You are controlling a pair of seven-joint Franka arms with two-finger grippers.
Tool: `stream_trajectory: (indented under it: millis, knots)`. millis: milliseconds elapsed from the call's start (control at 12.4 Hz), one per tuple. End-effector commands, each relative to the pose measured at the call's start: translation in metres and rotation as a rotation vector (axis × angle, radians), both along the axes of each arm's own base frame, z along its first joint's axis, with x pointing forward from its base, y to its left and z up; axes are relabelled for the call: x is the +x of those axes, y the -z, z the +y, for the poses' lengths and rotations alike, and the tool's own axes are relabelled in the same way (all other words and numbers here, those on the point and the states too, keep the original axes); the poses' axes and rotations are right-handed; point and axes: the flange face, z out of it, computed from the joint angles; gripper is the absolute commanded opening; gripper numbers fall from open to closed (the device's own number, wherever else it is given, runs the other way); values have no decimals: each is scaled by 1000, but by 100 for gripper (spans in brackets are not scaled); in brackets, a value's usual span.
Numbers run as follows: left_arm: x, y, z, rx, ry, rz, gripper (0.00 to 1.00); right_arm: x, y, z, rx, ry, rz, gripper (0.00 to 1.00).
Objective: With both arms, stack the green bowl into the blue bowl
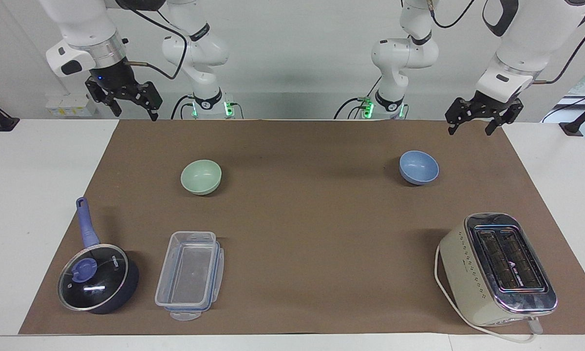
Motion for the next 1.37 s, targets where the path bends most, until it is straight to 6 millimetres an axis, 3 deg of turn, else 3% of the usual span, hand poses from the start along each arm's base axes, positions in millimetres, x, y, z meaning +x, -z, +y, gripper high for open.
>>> stream_trajectory:
  millis: [0,241,482,1045,1286]
  knots:
    - [-14,32,25,-6,-33,8,100,-1,-3,-3,0,-13,-6,100]
    - [-21,70,63,-11,44,7,100,-1,-3,-3,0,-13,-6,100]
    - [-31,106,82,-12,51,0,100,-1,-3,-3,0,-13,-6,100]
    - [-43,122,70,-93,35,-1,100,-1,-3,-3,0,-14,-6,100]
    - [-53,149,63,-110,40,33,100,-1,-3,-3,0,-14,-4,100]
